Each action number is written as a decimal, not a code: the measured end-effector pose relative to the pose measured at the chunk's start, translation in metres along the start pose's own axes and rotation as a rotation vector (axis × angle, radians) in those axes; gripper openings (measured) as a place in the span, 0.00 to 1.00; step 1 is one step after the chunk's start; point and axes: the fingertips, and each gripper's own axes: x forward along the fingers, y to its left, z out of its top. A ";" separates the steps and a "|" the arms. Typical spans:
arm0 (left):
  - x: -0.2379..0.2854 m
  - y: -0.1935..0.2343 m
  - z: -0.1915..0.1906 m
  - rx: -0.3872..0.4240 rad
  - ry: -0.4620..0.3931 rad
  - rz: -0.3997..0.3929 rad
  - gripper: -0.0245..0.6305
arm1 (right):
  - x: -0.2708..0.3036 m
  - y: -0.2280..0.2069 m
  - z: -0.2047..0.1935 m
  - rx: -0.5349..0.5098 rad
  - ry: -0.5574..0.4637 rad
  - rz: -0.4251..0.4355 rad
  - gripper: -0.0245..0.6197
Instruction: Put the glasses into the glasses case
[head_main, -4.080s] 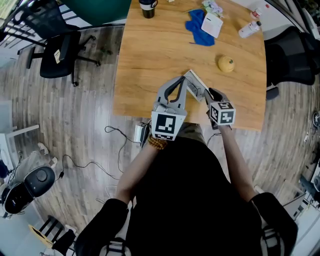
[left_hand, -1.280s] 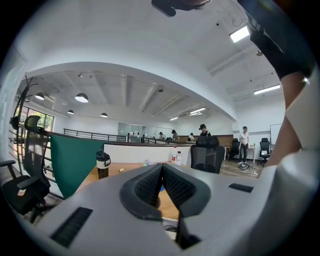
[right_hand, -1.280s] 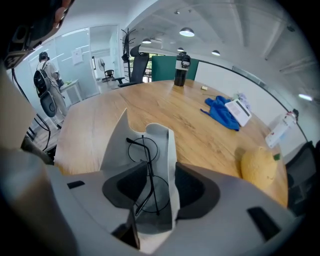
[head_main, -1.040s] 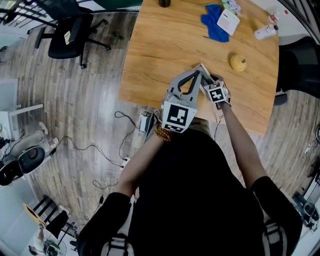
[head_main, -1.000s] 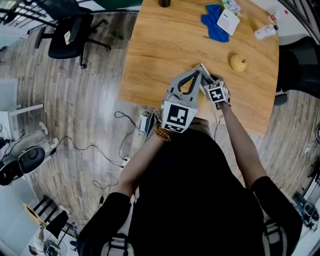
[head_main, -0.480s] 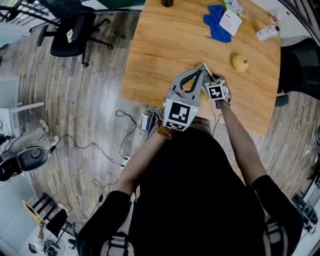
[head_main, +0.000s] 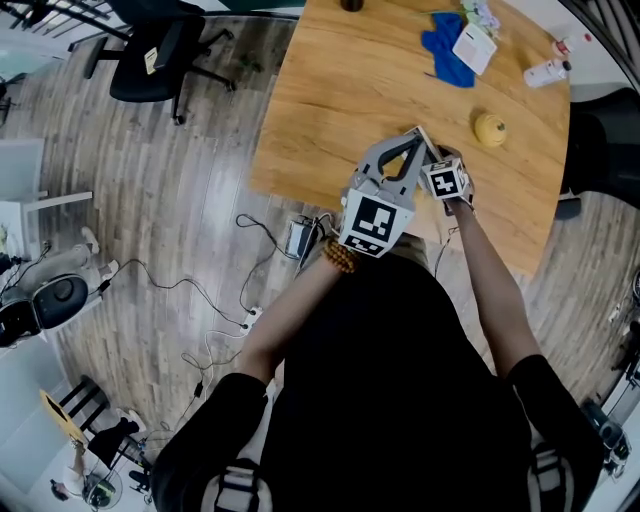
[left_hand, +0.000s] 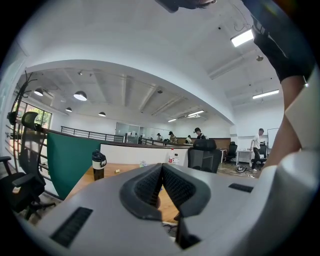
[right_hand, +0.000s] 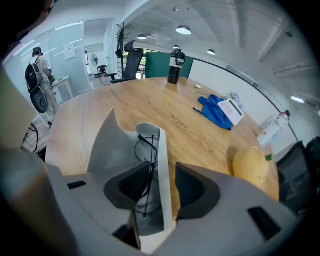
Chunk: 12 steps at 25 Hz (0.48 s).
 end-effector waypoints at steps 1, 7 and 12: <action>0.000 -0.001 0.001 0.003 -0.002 -0.005 0.07 | -0.002 -0.001 0.002 0.005 -0.018 -0.002 0.33; 0.004 0.000 0.011 -0.010 -0.018 -0.033 0.07 | -0.052 -0.014 0.053 0.050 -0.224 -0.009 0.42; 0.022 0.006 0.048 -0.017 -0.082 -0.052 0.07 | -0.112 -0.027 0.116 -0.025 -0.394 -0.036 0.42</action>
